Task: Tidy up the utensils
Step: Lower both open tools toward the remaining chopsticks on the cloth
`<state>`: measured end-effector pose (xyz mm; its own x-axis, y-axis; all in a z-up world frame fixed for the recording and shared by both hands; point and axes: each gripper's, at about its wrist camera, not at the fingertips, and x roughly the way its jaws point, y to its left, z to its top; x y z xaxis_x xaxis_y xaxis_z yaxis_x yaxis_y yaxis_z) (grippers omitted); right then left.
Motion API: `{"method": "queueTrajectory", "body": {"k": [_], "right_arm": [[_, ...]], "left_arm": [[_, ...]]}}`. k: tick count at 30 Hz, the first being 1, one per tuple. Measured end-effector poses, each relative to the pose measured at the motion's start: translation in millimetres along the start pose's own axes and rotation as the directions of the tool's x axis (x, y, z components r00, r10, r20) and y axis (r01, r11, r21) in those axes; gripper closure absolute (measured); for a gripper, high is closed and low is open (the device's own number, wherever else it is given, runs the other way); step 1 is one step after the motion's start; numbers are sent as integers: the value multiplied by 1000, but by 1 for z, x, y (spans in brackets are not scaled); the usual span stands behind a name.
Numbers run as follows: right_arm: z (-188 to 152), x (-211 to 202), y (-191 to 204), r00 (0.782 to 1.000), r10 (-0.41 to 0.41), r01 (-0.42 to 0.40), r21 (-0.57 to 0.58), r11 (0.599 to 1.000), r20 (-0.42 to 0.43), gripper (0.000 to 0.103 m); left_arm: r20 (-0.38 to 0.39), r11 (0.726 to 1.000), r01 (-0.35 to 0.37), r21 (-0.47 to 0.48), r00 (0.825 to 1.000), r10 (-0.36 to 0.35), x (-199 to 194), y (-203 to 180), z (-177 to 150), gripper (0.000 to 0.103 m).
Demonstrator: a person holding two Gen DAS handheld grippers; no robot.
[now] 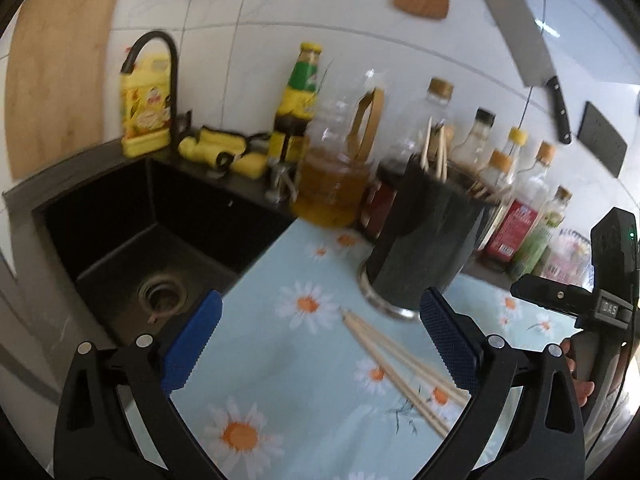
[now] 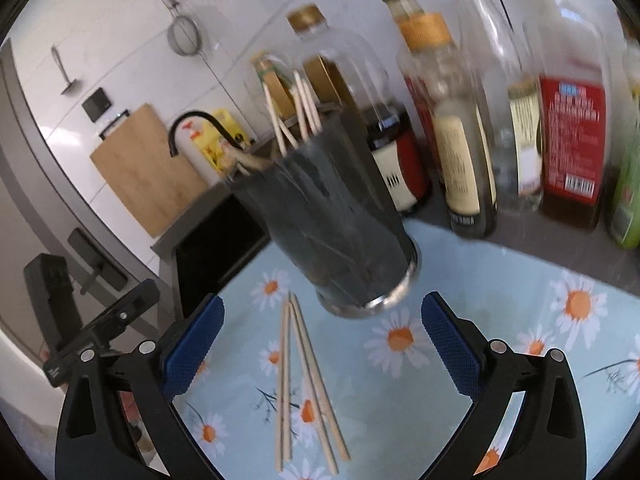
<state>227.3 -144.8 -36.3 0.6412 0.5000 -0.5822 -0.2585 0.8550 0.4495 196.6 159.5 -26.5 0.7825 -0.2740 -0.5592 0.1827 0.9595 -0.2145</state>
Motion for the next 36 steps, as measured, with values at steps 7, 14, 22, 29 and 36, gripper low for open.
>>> {"method": "queueTrajectory", "body": {"k": [7, 14, 22, 29, 36], "right_arm": [[-14, 20, -3, 998, -35, 33, -44, 998, -59, 8], [-26, 32, 10, 990, -115, 94, -235, 967, -76, 8], [-39, 52, 10, 972, -179, 121, -325, 938, -153, 8], [-54, 57, 8, 955, -232, 147, -388, 910, -183, 8], [-66, 66, 14, 931, -326, 214, -480, 851, -164, 8]], "left_arm": [[-110, 998, -27, -54, 994, 21, -1, 2, -23, 6], [-218, 993, -74, -94, 975, 51, 9, -3, -48, 6], [-289, 990, -123, -71, 952, 97, 26, -19, -62, 6], [-333, 988, -150, -46, 934, 127, 49, -29, -60, 6], [-370, 988, -149, -45, 921, 122, 67, -36, -59, 6]]}}
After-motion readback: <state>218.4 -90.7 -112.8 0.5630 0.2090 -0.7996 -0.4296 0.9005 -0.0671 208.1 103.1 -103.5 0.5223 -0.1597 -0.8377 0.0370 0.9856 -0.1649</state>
